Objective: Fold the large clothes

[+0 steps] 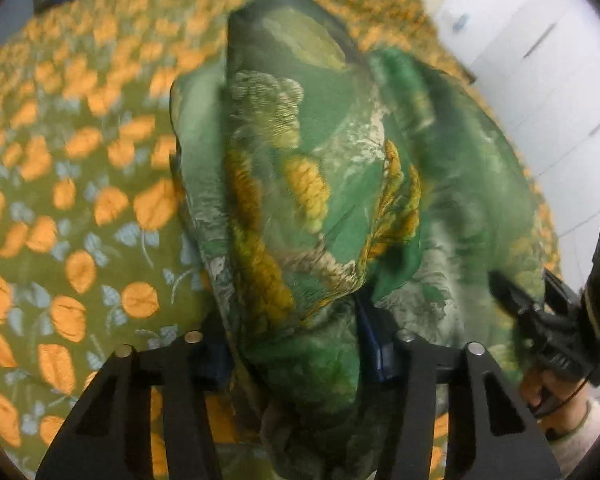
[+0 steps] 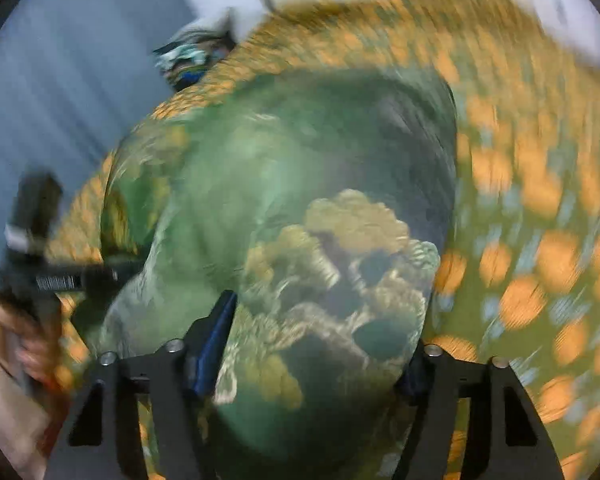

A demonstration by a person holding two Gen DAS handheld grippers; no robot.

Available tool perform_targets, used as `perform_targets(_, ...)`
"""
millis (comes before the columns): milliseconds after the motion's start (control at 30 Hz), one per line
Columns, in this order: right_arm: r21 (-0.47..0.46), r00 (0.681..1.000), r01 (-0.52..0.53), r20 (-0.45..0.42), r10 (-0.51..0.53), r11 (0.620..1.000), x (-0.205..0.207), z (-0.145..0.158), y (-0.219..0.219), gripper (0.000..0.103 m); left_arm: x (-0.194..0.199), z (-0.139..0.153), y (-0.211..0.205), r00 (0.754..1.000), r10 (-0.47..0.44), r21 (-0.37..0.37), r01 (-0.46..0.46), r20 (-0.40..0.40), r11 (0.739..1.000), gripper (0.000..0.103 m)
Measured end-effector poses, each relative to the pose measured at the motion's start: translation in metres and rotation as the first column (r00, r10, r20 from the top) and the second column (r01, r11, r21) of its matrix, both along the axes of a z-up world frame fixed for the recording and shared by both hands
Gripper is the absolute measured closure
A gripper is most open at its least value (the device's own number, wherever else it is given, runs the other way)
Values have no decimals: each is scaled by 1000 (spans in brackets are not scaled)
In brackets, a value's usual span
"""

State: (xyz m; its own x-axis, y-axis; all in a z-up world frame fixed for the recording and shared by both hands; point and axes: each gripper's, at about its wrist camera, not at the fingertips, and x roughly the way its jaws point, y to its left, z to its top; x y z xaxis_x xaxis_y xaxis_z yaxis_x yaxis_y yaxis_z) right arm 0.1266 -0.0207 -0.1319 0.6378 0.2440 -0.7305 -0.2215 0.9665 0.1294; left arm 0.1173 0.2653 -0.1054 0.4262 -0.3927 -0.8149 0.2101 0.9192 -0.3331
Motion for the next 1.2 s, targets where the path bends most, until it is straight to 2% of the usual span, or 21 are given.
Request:
perform_targets(67,-31,994,-13,106,17,999,-16,25,9,39,-11,29,-4,997,-7,13,6,81,1000,52)
perform_targets(200,-22,975,2,222,3,1000,-14,67,0,39,-1,72,-16,981,-5,-11,7,193,1000,52)
perform_targets(300,-6,967,19,254,-17,1000,14,87,-18,39,25,84,-37,973,-9,-15,12,232,1000,52)
perform_targets(367,13,969,33,246,-35,999,34,90,-36,39,48,82,-54,971,-18,-8,20,238,1000,51)
perform_targets(467,74,980,63,184,-75,995,71,78,-69,38,74,54,-64,980,-17,-6,18,198,1000,39)
perform_targets(500,106,986,78,142,-93,991,81,67,-81,35,86,33,-67,989,2,-3,-2,149,1000,25)
perform_targets(533,146,990,110,73,-121,983,94,49,-96,31,95,18,-66,992,24,14,-26,120,1000,17)
perform_targets(567,175,989,143,1,-146,974,104,32,-109,20,100,1,-67,994,49,60,-55,98,997,17)
perform_targets(600,177,975,212,-104,-196,961,116,8,-125,7,101,-16,-66,996,50,98,-56,69,994,14)
perform_targets(633,152,958,265,-150,-242,952,119,-6,-134,5,96,-19,-60,997,22,25,-24,72,999,11)
perform_targets(667,120,945,306,-163,-285,945,117,-14,-141,5,91,-15,-57,996,27,-14,-26,82,1000,11)
perform_targets(700,130,944,318,-141,-299,939,109,-14,-148,5,80,-3,-51,992,57,-9,-56,112,998,11)
perform_targets(767,153,944,327,-94,-316,932,89,-2,-154,5,59,21,-48,981,67,42,-76,184,996,11)
perform_targets(800,127,944,329,-62,-323,936,77,8,-152,5,46,32,-46,972,57,62,-73,229,995,10)
perform_targets(900,-8,948,314,58,-313,949,44,40,-139,4,3,68,-45,925,64,158,-131,375,979,1)
perform_targets(933,-53,947,314,84,-310,948,33,49,-132,4,-21,81,-46,895,72,193,-173,441,966,0)
perform_targets(1000,-155,938,337,142,-316,929,2,71,-113,4,-51,96,-52,852,56,221,-197,521,955,0)
perform_targets(1033,-190,934,346,163,-318,919,-10,80,-106,3,-48,98,-53,847,55,227,-203,528,953,0)
perform_targets(1133,-243,915,391,209,-346,888,-47,99,-86,2,-57,101,-59,875,78,226,-208,478,952,0)
perform_targets(1200,-257,903,417,229,-365,872,-77,109,-72,1,-70,105,-64,875,83,213,-207,476,955,0)
